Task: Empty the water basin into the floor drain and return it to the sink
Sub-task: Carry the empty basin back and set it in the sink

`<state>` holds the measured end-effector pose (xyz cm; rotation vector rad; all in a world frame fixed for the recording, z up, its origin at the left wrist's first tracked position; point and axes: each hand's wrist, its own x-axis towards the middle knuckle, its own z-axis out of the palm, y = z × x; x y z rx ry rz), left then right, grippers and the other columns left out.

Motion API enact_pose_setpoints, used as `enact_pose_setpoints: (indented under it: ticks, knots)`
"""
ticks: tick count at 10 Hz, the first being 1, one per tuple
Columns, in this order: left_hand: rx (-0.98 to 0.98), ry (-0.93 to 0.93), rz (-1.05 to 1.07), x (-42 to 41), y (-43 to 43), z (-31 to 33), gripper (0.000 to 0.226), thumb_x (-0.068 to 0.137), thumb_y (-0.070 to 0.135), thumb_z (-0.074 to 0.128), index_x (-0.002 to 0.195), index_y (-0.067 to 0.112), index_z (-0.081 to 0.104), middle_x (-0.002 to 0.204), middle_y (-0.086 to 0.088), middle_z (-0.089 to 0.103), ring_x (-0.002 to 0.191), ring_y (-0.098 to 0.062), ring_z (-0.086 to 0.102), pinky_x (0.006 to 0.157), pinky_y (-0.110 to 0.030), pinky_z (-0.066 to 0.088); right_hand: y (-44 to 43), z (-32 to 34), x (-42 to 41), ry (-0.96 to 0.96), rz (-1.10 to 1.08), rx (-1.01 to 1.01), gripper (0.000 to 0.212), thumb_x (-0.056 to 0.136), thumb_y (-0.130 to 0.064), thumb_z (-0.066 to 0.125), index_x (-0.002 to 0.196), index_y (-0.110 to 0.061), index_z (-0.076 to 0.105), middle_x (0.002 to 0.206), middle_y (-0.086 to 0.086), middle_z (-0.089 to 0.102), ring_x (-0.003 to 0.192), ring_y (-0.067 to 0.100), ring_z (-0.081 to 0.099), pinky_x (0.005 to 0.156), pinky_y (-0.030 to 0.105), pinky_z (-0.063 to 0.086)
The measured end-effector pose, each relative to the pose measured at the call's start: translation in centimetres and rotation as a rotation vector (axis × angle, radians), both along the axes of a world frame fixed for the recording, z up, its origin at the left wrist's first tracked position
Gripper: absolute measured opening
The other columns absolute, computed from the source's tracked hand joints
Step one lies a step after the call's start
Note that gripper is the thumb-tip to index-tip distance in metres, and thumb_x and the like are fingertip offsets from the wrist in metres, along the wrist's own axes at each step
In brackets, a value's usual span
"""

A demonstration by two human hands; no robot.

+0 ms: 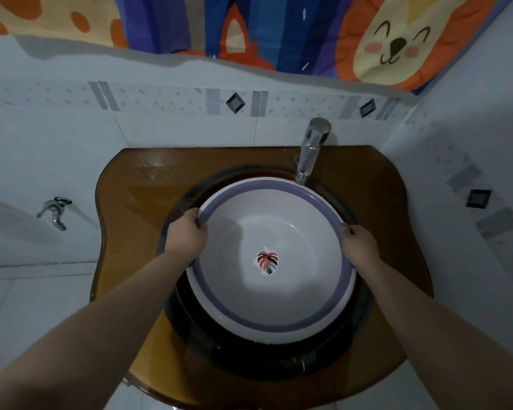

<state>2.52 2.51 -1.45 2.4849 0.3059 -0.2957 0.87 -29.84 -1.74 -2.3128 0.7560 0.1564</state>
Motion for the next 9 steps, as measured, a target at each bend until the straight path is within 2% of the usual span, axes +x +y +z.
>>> enact_pose_setpoints:
  ticks: [1,2,3,4,5,6,8,9]
  knots:
    - [0.008,0.02,0.024,-0.1,-0.1,-0.9,0.033,0.096,0.015,0.04,0.128,0.008,0.045,0.064,0.002,0.049,0.05,-0.016,0.049,0.039,-0.025,0.034,0.4,-0.7,0.1,0.053,0.074,-0.062,0.038,0.099,-0.032,0.026,0.102,-0.005,0.053,0.085,0.012,0.056,0.077,0.025,0.054,0.064,0.031,0.038]
    - [-0.001,0.034,0.019,-0.1,-0.1,-1.4,0.032,0.096,0.012,0.04,0.127,0.009,0.044,0.065,0.0,0.05,0.05,-0.019,0.049,0.04,-0.026,0.034,0.9,-1.6,0.1,0.077,0.087,-0.133,0.042,0.1,-0.029,0.024,0.114,-0.001,0.051,0.088,0.012,0.053,0.074,0.023,0.05,0.064,0.028,0.035]
    - [0.003,0.051,0.01,-0.2,-0.1,-1.8,0.031,0.096,0.011,0.039,0.127,0.009,0.043,0.074,-0.007,0.056,0.052,-0.02,0.05,0.04,-0.027,0.035,1.1,-2.3,0.1,0.041,0.075,-0.153,0.043,0.1,-0.028,0.024,0.112,0.0,0.052,0.084,0.012,0.052,0.073,0.022,0.05,0.059,0.026,0.033]
    - [0.027,0.039,0.018,-0.4,-0.4,-2.2,0.028,0.097,0.012,0.037,0.124,0.008,0.042,0.093,-0.019,0.061,0.052,-0.021,0.047,0.039,-0.028,0.032,1.2,-2.8,0.1,0.008,0.069,-0.165,0.041,0.1,-0.028,0.025,0.113,0.0,0.052,0.087,0.014,0.055,0.074,0.023,0.05,0.05,0.023,0.028]
    - [0.046,0.043,0.028,-0.7,-0.6,-2.3,0.032,0.097,0.013,0.035,0.129,0.008,0.038,0.111,-0.023,0.057,0.055,-0.022,0.047,0.04,-0.027,0.031,1.4,-2.6,0.0,0.024,0.061,-0.185,0.04,0.1,-0.028,0.025,0.115,-0.002,0.051,0.097,0.018,0.061,0.076,0.023,0.051,0.048,0.022,0.027]
    - [0.035,0.053,0.02,-0.8,-0.6,-2.1,0.036,0.098,0.016,0.035,0.133,0.009,0.034,0.12,-0.023,0.052,0.058,-0.022,0.048,0.042,-0.027,0.034,1.5,-2.4,0.1,0.07,0.068,-0.239,0.039,0.1,-0.028,0.025,0.119,-0.003,0.047,0.105,0.02,0.061,0.084,0.029,0.058,0.056,0.025,0.034]
    - [0.041,0.073,0.02,-1.3,-0.7,-0.4,0.035,0.096,0.022,0.039,0.127,0.007,0.042,0.131,-0.022,0.044,0.064,-0.02,0.051,0.058,-0.032,0.043,2.3,0.3,0.3,0.144,0.15,-0.331,0.038,0.097,-0.025,0.031,0.131,-0.008,0.033,0.127,0.021,0.045,0.099,0.034,0.055,0.069,0.034,0.043]
    - [0.046,0.006,0.052,-1.3,-0.7,1.4,0.049,0.095,0.025,0.04,0.14,0.007,0.032,0.141,-0.021,0.039,0.1,-0.032,0.058,0.072,-0.036,0.046,2.6,2.8,0.6,0.096,0.191,-0.337,0.041,0.097,-0.025,0.031,0.134,-0.008,0.03,0.131,0.021,0.04,0.104,0.035,0.052,0.076,0.036,0.044]
